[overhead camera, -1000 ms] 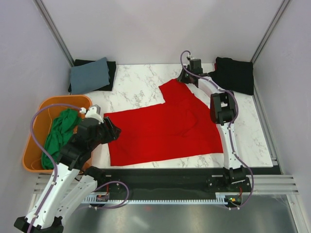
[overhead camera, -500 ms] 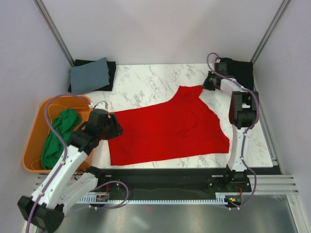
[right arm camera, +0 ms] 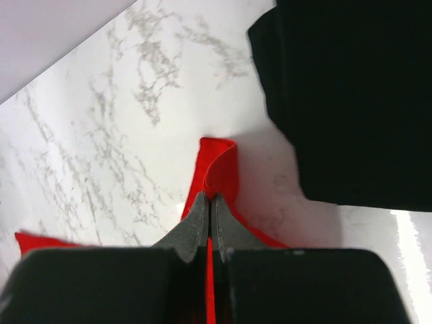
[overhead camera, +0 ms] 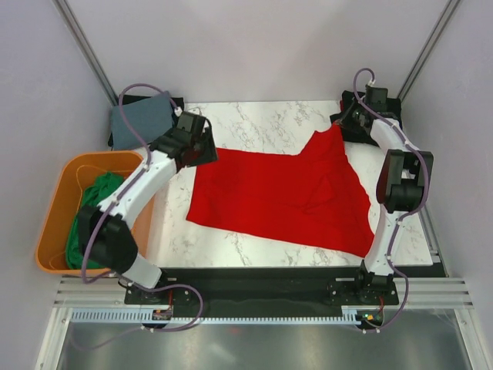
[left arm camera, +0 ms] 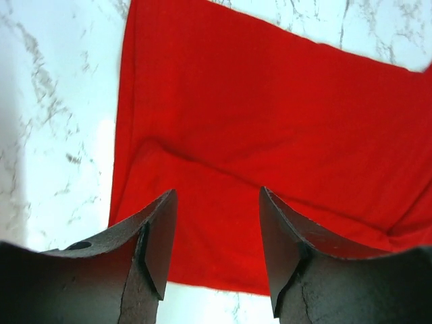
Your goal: Fold and stack the t-shirts
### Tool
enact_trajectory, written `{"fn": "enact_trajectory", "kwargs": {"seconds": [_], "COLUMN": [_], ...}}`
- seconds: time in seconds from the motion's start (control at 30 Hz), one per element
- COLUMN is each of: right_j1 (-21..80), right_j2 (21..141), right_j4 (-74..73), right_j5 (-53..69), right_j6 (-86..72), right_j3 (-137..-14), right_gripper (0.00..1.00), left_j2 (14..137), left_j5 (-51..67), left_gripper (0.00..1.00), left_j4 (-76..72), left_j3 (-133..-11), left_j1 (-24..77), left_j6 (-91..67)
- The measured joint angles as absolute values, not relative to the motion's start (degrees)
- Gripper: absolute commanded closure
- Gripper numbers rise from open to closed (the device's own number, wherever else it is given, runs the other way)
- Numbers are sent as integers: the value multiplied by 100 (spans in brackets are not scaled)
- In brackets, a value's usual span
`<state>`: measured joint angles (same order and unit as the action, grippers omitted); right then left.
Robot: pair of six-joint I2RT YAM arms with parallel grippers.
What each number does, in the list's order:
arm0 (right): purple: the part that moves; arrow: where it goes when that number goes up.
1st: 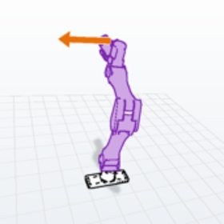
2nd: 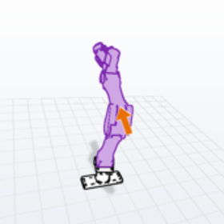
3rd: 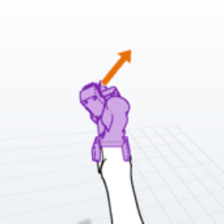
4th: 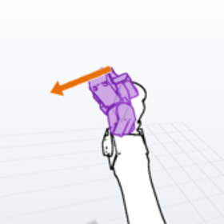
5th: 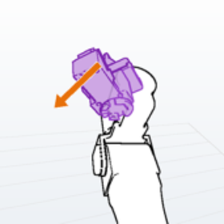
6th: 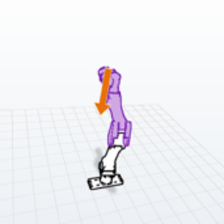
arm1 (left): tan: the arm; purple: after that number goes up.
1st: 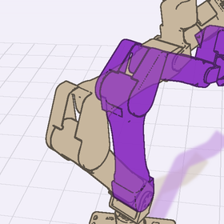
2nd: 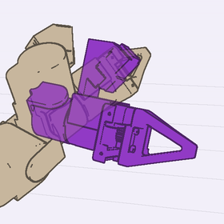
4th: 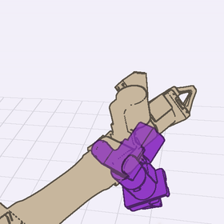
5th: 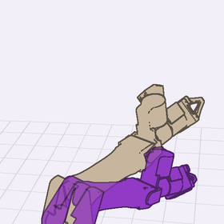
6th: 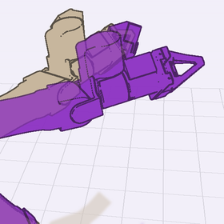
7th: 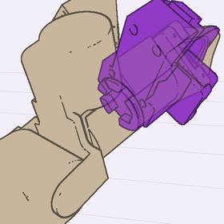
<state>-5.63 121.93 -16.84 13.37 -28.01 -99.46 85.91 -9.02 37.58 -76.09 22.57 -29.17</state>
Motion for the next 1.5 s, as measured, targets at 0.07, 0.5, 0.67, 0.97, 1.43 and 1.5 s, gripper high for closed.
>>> {"fn": "enact_trajectory", "kwargs": {"seconds": [0.07, 0.5, 0.67, 0.97, 1.43, 1.5], "right_j1": [-462, 364, 556, 589, 589, 589], "right_j2": [12173, 10700, 10029, 9441, 9386, 9376], "right_j4": [-1695, -1634, -1643, -1708, -1785, -1806], "right_j5": [1476, 1844, 1844, 1809, 1761, 1754], "right_j6": [-2801, -2749, -2674, -2598, -2569, -2569], "right_j3": [-9944, -8731, -8049, -7553, -7456, -7435], "right_gripper": [100, 100, 100, 100, 100, 100], "left_j2": [9164, 12529, 13281, 13769, 13415, 13382], "left_j5": [-886, -432, -233, 209, -64, -185], "left_gripper": [41, 42, 44, 59, 51, 49], "left_j4": [3708, 3629, 3625, 3577, 3295, 3350], "left_j3": [-7985, -10580, -11360, -11660, -11024, -11008], "left_j1": [2200, 1007, 832, 913, 945, 950], "left_j6": [-2864, -2672, -2674, -2783, -2836, -2834]}}
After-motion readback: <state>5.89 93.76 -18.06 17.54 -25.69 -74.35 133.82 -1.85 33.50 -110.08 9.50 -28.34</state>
